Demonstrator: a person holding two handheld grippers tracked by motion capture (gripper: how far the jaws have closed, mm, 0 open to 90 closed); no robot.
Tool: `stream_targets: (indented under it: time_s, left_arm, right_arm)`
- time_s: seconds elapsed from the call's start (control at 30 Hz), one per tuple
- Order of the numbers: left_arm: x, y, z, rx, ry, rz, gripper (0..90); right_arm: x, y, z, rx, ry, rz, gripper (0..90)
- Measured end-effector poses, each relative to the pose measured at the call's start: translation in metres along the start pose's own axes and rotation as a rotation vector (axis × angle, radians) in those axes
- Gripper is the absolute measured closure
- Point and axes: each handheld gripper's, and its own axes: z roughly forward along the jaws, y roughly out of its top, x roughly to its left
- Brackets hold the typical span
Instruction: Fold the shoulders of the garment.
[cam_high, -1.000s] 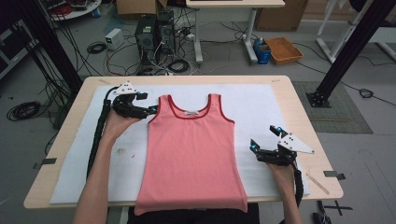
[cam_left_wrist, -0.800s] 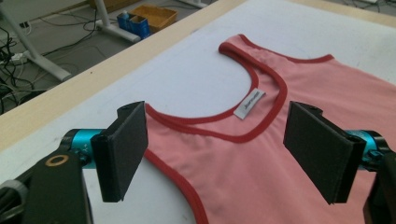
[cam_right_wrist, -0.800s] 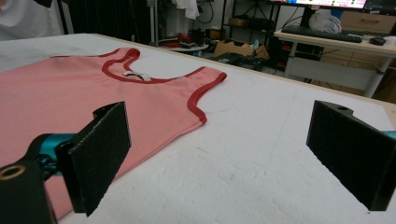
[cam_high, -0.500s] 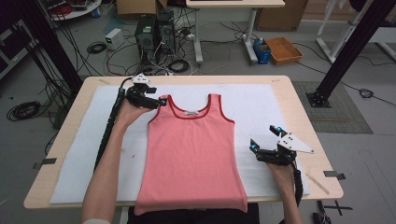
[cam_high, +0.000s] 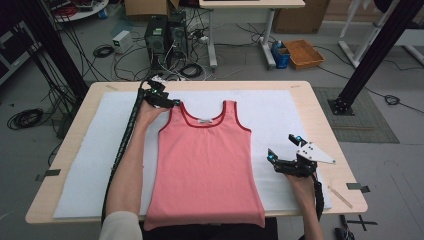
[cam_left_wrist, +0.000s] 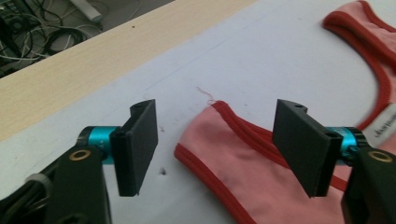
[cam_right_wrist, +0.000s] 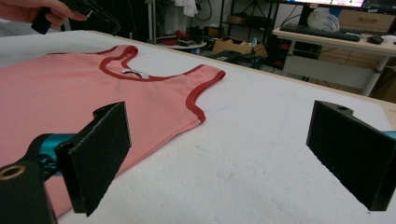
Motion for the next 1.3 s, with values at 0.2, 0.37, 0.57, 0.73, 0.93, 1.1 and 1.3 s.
stream_targets:
  time_s: [0.2,0.37,0.57,0.73,0.93,1.1,1.3]
  left_arm:
    - [0.006,-0.010,0.016,0.018,0.020,-0.032,35.9]
    - [0.008,-0.014,0.023,-0.012,0.012,-0.045,39.5]
    - [0.008,-0.019,0.032,0.002,0.007,-0.041,44.0]
    - [0.006,-0.019,0.034,0.009,0.016,-0.018,51.3]
    - [0.000,-0.018,0.034,0.018,0.024,0.016,59.1]
    - [-0.003,-0.017,0.034,0.024,0.015,0.030,67.7]
    - [-0.006,-0.016,0.035,0.023,0.007,0.035,76.8]
  right_arm:
    - [0.000,0.000,0.000,0.000,-0.002,-0.002,5.7]
    - [0.000,0.000,0.000,0.006,-0.003,0.006,5.7]
    - [0.000,0.000,0.001,0.009,-0.005,-0.002,5.7]
    - [0.001,0.000,0.001,0.011,-0.010,-0.005,5.7]
    - [0.001,0.000,0.001,0.016,-0.014,-0.009,5.7]
    - [0.001,0.000,0.001,0.016,-0.015,-0.001,5.7]
    - [0.001,0.000,0.001,0.016,-0.015,0.000,5.7]
